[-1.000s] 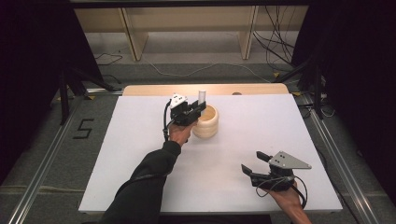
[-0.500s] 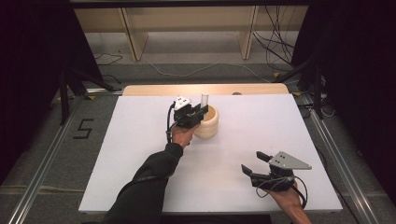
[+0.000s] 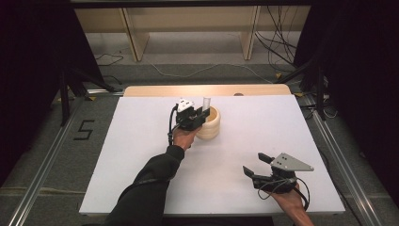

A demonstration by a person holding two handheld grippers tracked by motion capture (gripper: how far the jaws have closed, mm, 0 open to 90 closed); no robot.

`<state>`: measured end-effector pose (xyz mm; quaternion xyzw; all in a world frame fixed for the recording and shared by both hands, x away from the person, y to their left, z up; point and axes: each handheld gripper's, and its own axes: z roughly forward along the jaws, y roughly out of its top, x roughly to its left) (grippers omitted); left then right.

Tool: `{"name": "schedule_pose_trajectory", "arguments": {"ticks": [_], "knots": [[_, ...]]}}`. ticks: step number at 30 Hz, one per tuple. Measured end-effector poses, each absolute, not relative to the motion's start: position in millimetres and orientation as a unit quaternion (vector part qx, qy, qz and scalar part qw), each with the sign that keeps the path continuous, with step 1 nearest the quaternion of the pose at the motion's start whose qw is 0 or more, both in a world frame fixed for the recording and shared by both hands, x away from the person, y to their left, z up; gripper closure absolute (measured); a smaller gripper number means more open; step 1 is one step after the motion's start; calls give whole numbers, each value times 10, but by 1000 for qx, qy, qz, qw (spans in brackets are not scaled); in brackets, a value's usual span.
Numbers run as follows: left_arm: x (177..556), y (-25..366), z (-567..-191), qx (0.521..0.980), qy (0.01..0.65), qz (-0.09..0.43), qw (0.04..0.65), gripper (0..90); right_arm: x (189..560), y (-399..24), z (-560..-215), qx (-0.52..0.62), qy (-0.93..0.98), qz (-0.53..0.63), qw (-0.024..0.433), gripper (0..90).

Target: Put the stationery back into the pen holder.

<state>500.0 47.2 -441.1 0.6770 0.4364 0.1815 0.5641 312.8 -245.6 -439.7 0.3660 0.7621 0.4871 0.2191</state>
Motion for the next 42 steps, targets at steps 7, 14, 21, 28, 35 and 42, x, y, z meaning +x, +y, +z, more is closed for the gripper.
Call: {"name": "schedule_pose_trajectory", "arguments": {"ticks": [7,14,21,28,35,42], "knots": [[5000,458,-4421,688,434,189,550,693,3127,-2454,-4398,367,762,487,218,262],[4994,439,-4425,697,429,195,541,693,3130,-2452,-4402,364,763,487,218,262],[5005,425,-4414,710,430,192,523,693,3131,-2448,-4404,365,764,486,218,262],[5018,413,-4390,718,433,187,512,684,3135,-2451,-4407,367,763,487,216,262],[4995,430,-4226,717,429,183,518,356,3137,-2452,-4409,367,763,486,216,262],[4930,477,-4053,723,423,177,517,295,3137,-2445,-4412,368,764,484,215,262]]}}
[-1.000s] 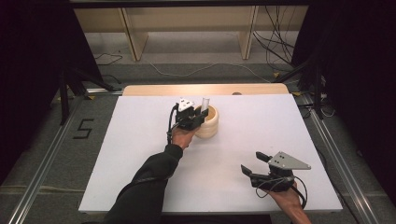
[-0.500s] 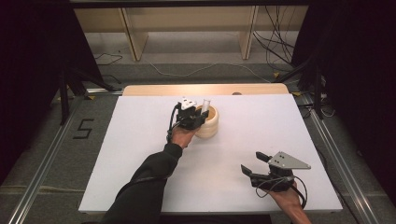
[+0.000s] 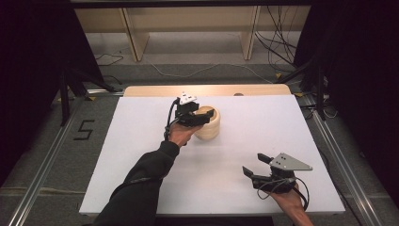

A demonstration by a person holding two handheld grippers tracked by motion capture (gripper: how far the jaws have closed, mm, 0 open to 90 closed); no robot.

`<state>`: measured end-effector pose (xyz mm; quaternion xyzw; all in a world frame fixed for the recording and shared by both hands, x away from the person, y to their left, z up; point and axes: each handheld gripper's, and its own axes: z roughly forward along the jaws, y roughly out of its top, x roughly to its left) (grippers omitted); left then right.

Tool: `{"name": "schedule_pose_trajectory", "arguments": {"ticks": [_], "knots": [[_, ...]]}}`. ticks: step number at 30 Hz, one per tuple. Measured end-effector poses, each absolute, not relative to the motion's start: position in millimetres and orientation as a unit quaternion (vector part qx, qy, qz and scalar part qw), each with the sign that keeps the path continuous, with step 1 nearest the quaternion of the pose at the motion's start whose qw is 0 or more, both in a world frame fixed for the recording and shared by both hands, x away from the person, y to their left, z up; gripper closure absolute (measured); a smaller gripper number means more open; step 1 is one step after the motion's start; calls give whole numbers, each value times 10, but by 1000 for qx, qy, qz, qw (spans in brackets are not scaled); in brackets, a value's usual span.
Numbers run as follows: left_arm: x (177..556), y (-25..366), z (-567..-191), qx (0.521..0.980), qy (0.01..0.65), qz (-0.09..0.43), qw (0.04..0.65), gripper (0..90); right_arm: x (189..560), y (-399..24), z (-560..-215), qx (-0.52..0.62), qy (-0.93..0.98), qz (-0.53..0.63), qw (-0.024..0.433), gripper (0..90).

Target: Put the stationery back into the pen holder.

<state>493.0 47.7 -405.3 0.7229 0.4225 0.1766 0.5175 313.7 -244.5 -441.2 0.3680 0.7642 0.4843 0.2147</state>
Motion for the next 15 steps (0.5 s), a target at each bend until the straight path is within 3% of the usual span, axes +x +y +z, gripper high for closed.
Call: {"name": "schedule_pose_trajectory", "arguments": {"ticks": [15], "knots": [[4605,789,-4012,736,415,139,516,250,3146,-2438,-4422,367,766,483,214,263]]}}
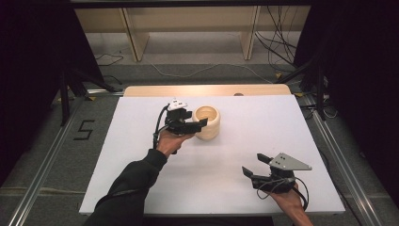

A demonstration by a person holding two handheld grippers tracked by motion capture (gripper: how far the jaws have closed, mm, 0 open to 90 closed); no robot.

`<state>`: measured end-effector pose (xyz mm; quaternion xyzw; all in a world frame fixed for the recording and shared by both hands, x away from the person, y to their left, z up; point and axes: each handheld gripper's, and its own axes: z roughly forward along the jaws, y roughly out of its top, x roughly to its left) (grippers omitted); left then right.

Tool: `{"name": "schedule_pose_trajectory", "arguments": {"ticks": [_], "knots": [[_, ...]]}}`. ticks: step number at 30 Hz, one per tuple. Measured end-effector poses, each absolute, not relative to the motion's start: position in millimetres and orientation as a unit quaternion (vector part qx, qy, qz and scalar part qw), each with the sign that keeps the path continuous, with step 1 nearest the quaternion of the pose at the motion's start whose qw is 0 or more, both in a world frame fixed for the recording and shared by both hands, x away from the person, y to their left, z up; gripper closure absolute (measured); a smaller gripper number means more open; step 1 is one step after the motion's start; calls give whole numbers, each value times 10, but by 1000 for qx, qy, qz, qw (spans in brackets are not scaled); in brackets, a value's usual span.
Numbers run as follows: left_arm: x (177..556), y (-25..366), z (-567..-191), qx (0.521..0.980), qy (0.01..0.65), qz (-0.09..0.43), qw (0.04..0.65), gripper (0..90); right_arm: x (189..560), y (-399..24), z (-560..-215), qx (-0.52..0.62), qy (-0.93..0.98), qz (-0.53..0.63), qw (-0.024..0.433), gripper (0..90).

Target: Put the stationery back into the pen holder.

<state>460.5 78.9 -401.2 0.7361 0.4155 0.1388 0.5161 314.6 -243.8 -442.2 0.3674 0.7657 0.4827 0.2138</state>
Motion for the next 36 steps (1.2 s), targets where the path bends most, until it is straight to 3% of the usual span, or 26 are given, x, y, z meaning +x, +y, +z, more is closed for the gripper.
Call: {"name": "schedule_pose_trajectory", "arguments": {"ticks": [36], "knots": [[3945,1095,-4089,752,373,136,526,193,3144,-2453,-4418,373,761,493,197,262]]}}
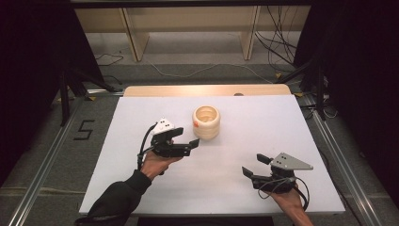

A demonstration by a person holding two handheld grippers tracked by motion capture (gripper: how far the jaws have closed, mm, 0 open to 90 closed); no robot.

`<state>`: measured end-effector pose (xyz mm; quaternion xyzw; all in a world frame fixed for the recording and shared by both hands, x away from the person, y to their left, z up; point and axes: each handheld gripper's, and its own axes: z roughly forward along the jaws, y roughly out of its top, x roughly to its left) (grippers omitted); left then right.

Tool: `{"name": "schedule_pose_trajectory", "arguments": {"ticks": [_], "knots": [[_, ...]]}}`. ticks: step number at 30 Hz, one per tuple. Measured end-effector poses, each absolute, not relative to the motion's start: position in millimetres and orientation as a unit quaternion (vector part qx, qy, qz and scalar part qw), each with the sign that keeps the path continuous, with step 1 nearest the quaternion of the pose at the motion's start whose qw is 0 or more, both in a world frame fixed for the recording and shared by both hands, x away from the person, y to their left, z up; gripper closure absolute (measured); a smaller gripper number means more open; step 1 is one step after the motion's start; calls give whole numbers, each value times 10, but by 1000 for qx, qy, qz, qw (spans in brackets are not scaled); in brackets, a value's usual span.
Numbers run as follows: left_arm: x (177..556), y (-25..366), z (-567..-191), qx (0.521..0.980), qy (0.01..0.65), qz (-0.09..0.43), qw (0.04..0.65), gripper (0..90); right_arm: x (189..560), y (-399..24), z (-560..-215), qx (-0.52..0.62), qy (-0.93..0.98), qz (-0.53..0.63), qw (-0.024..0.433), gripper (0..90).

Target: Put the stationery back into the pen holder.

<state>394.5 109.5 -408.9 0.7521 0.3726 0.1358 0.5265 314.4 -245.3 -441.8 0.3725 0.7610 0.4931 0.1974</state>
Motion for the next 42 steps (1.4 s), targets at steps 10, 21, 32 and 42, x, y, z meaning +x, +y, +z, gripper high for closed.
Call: {"name": "schedule_pose_trajectory", "arguments": {"ticks": [10,21,32,42], "knots": [[3799,1296,-4094,740,377,133,541,192,3143,-2445,-4422,372,761,494,196,262],[3695,1330,-4162,748,365,136,537,185,3141,-2445,-4423,373,761,494,192,262],[3566,1428,-4179,749,359,137,540,168,3143,-2445,-4426,374,760,496,189,262],[3489,1526,-4243,745,368,134,540,160,3140,-2442,-4423,374,760,497,188,262]]}}
